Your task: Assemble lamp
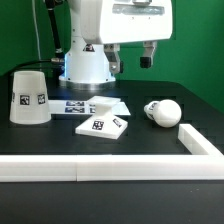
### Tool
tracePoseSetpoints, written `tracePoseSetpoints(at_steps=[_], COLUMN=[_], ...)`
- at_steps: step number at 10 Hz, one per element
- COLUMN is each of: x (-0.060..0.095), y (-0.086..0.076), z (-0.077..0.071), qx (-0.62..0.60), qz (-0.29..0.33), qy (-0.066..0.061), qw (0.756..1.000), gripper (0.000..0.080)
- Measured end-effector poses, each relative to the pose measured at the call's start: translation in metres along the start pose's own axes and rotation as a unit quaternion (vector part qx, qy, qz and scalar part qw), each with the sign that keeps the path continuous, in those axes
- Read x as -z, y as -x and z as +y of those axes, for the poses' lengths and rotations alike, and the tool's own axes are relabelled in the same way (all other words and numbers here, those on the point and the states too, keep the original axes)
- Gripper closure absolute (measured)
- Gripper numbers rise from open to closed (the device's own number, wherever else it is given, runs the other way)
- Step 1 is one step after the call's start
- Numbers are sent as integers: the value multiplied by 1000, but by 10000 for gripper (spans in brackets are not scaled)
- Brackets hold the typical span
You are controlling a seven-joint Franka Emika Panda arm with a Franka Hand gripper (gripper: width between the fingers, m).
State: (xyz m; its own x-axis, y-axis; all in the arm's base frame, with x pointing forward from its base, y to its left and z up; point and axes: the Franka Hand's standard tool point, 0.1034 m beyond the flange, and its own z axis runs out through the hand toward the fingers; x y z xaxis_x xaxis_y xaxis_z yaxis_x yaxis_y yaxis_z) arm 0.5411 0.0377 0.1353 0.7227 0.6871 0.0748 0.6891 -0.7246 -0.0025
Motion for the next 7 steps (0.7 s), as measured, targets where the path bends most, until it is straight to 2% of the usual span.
tracePoseSetpoints(at_steps=[7], x=[-3], y=[2], z=[1], qx=[24], qz=[-1], qy=[1], qw=[1000], gripper=[100])
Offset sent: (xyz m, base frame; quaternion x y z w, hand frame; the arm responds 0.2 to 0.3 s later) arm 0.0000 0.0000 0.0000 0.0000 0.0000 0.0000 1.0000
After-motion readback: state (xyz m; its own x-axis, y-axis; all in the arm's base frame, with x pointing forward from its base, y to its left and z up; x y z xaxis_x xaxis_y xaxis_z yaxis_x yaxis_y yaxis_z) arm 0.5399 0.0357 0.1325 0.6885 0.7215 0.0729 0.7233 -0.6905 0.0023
